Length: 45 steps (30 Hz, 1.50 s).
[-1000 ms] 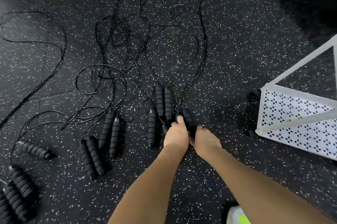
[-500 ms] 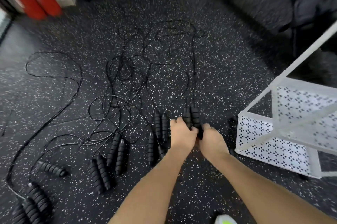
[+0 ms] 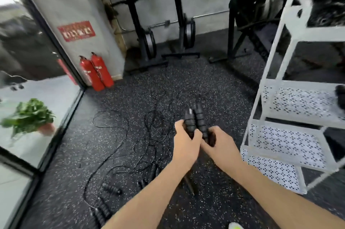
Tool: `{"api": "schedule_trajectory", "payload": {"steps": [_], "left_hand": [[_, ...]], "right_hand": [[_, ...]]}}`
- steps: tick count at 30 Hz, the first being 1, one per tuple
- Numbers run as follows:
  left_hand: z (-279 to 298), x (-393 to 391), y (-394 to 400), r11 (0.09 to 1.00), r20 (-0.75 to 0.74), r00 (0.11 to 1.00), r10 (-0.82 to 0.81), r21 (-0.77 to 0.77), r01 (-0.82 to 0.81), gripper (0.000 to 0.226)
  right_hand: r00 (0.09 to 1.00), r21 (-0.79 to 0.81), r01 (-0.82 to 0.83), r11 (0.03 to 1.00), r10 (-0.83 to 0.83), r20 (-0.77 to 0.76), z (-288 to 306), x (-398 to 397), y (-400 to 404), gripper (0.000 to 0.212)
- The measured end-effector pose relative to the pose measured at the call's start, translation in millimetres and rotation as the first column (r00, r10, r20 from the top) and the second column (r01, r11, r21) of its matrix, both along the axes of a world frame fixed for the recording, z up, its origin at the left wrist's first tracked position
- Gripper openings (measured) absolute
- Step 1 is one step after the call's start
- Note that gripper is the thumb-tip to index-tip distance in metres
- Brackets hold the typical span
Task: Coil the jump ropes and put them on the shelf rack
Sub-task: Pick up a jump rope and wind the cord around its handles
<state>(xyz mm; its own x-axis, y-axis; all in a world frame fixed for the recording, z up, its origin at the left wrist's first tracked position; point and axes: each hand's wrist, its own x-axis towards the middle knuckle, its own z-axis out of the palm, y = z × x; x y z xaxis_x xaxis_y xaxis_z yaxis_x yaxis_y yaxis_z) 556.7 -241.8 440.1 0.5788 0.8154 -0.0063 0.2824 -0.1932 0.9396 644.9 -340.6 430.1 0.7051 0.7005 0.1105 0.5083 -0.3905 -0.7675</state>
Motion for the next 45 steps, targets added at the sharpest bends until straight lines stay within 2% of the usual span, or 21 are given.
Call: {"api": "schedule_trajectory", "payload": {"steps": [4,9,15,19,22,25,27,29,31,34,36,38,39,41,42,43,45], "left_hand": [[67,-47,-46,1.0,0.106,0.994,0.011,0.004,-0.011,0.038],[133,-104,-113,0.996,0.279,0.96,0.029,-0.093,-0.003,0.036],[168,-158,-175,0.972,0.478,0.877,0.037,-0.221,0.079,0.028],[173,-180,-191,0.948,0.562,0.824,0.062,-0.291,0.127,0.035],[177,-192,-197,0.896,0.605,0.795,0.054,-0.38,0.228,0.033],[186,-202,-196,0.848,0.573,0.82,0.006,-0.437,0.3,0.034],[189,-208,-192,0.855,0.541,0.84,-0.038,-0.418,0.307,0.036],[192,-213,-187,0.873,0.508,0.859,-0.066,-0.388,0.296,0.032],[196,-219,-179,0.894,0.476,0.873,-0.103,-0.34,0.291,0.029],[205,-231,-170,0.9,0.417,0.878,-0.233,-0.249,0.357,0.033],[210,-237,-167,0.894,0.326,0.884,-0.336,-0.184,0.408,0.034],[215,-242,-165,0.889,0.242,0.886,-0.395,-0.144,0.435,0.029],[218,-244,-164,0.884,0.214,0.885,-0.414,-0.139,0.447,0.026],[222,-249,-163,0.862,0.171,0.87,-0.463,-0.143,0.487,0.018],[224,-251,-162,0.845,0.157,0.856,-0.493,-0.149,0.514,0.013],[226,-253,-163,0.829,0.153,0.842,-0.517,-0.157,0.537,0.011],[227,-257,-163,0.806,0.181,0.824,-0.537,-0.179,0.564,0.018]], "right_hand": [[0.995,0.192,0.025,0.981,-0.005,-0.104,59,-55,-45,0.019],[0.997,0.382,0.012,0.924,0.018,-0.075,114,-112,-105,0.019],[0.999,0.508,-0.04,0.861,0.05,-0.006,145,-170,-160,0.023],[0.997,0.523,-0.078,0.848,0.082,0.015,145,-194,-179,0.039],[0.995,0.528,-0.099,0.844,0.081,0.056,146,-207,-186,0.039],[0.984,0.479,-0.171,0.861,0.121,0.135,150,-212,-190,0.03],[0.958,0.378,-0.234,0.896,0.148,0.244,151,-209,-191,0.028],[0.883,0.287,-0.288,0.914,0.137,0.449,154,-200,-192,0.038],[0.8,0.282,-0.321,0.904,0.099,0.592,158,-190,-192,0.04],[0.824,0.352,-0.237,0.905,-0.004,0.566,167,-171,-178,0.024],[0.826,0.329,-0.194,0.924,-0.028,0.563,174,-163,-163,0.043],[0.84,0.278,-0.274,0.921,0.088,0.536,184,-156,-150,0.059],[0.823,0.264,-0.324,0.908,0.133,0.552,189,-153,-147,0.06],[0.757,0.292,-0.378,0.879,0.112,0.644,198,-148,-137,0.051],[0.759,0.323,-0.402,0.857,0.115,0.641,201,-146,-134,0.044],[0.803,0.358,-0.418,0.835,0.156,0.575,204,-149,-132,0.035],[0.832,0.366,-0.44,0.82,0.219,0.51,209,-153,-130,0.033]]}}
